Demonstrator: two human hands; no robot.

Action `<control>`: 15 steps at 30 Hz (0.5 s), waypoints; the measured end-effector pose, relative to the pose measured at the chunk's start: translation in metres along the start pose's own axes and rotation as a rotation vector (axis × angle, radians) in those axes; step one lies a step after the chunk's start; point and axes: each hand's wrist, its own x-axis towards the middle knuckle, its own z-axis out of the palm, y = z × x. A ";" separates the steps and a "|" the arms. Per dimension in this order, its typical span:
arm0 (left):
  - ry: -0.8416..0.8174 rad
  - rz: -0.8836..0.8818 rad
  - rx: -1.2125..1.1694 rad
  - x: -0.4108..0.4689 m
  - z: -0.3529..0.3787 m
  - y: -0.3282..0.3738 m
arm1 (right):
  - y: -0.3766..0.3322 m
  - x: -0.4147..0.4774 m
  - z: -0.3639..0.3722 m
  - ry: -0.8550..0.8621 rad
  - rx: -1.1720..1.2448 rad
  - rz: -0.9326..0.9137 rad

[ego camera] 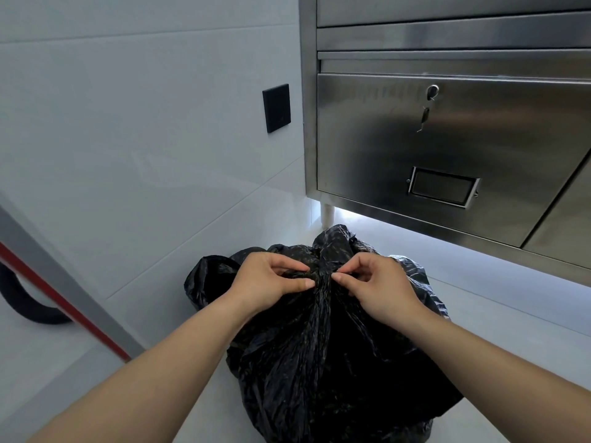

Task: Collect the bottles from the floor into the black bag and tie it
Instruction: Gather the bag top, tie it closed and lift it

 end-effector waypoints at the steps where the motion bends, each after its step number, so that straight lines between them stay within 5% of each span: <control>1: -0.008 0.003 -0.021 -0.001 0.000 0.001 | 0.001 0.000 0.000 0.010 -0.001 0.003; 7: -0.171 -0.065 -0.193 -0.002 -0.004 0.004 | 0.001 0.006 -0.006 0.043 0.011 0.015; 15: -0.103 -0.080 -0.109 -0.003 -0.011 -0.004 | 0.011 0.003 -0.014 -0.020 0.004 0.066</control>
